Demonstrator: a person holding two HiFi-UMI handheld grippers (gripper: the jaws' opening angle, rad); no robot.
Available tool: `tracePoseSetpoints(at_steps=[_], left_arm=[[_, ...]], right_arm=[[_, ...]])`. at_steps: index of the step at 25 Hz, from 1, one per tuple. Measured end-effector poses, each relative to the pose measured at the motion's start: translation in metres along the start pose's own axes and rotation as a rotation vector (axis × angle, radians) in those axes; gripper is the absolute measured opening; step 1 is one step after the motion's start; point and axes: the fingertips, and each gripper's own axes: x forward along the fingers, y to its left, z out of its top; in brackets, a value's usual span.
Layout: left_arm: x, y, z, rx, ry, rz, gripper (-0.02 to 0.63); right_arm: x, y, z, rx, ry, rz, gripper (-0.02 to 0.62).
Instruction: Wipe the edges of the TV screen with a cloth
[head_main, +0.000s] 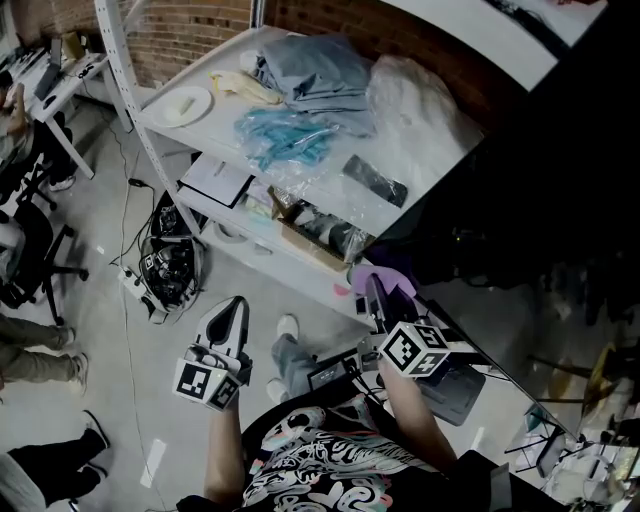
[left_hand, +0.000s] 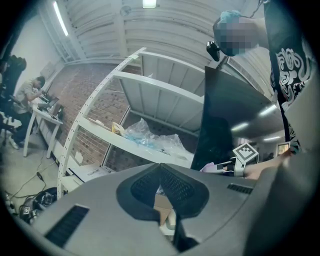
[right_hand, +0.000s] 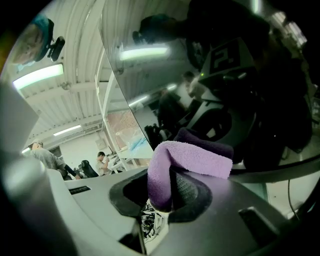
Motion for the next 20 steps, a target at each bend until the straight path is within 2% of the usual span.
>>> tracePoseSetpoints(at_steps=[12, 15, 17, 20], left_arm=[[0.007, 0.006, -0.002, 0.012, 0.016, -0.006, 0.017], [0.008, 0.001, -0.005, 0.020, 0.019, -0.030, 0.017], [0.011, -0.009, -0.005, 0.050, 0.031, -0.073, 0.018], [0.022, -0.032, 0.000, 0.156, 0.038, -0.140, 0.018]], right_arm=[[0.018, 0.012, -0.003, -0.007, 0.020, 0.044, 0.101], [0.025, 0.016, -0.004, 0.011, 0.036, 0.077, 0.101], [0.030, 0.023, -0.006, 0.028, 0.069, 0.120, 0.101], [0.037, 0.043, -0.012, 0.049, 0.137, 0.212, 0.101]])
